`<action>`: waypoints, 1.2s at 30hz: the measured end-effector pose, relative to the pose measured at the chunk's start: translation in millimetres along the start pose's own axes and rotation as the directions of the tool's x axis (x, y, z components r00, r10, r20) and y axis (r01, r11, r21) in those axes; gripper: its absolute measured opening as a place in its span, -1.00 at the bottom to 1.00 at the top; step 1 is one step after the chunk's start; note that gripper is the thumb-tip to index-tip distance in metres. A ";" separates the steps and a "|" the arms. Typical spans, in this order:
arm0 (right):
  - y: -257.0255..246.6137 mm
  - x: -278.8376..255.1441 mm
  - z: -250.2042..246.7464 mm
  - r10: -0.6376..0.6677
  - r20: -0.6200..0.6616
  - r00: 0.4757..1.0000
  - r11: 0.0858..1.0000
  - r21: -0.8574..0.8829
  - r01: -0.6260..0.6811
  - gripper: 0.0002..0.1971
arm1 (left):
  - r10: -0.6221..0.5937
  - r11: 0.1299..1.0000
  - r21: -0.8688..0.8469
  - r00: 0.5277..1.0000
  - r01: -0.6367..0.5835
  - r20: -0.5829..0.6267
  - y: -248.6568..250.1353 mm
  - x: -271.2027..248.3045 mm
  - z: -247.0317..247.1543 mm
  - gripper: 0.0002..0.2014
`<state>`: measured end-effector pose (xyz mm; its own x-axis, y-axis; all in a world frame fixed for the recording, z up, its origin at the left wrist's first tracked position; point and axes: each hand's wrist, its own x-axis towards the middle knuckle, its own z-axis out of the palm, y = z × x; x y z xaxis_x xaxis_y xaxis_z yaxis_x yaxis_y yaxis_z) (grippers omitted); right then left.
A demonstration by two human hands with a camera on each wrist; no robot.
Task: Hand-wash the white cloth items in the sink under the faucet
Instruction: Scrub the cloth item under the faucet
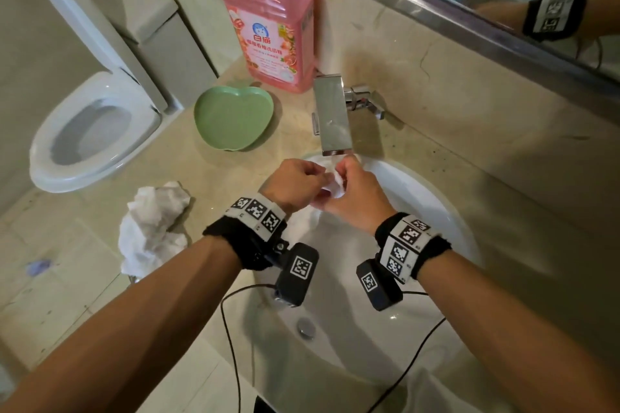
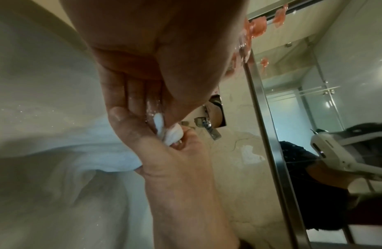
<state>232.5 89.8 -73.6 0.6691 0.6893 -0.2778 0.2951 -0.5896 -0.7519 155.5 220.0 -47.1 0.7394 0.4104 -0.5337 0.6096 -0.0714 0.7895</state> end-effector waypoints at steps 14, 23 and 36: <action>-12.8 -16.5 -45.1 -0.080 -0.007 0.997 0.931 0.356 0.077 -0.65 | 0.105 0.987 0.105 0.985 -0.120 0.136 -27.4 7.3 -34.1 -0.67; -17.0 -18.9 -71.4 -0.093 -0.085 0.992 0.943 0.312 0.115 -0.64 | 0.454 0.873 0.214 0.890 -0.438 -0.035 17.4 -31.3 -70.7 -0.78; 7.7 -18.0 -61.7 0.108 -0.031 0.994 0.884 0.461 -0.082 -0.70 | 0.082 0.996 -0.041 0.985 -0.076 0.149 2.2 -21.5 -39.8 -0.81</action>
<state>264.9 46.8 -37.4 0.7183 0.6077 -0.3388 -0.1081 -0.3835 -0.9172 129.6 247.1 -21.8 0.8209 0.2632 -0.5067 0.5392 -0.0652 0.8397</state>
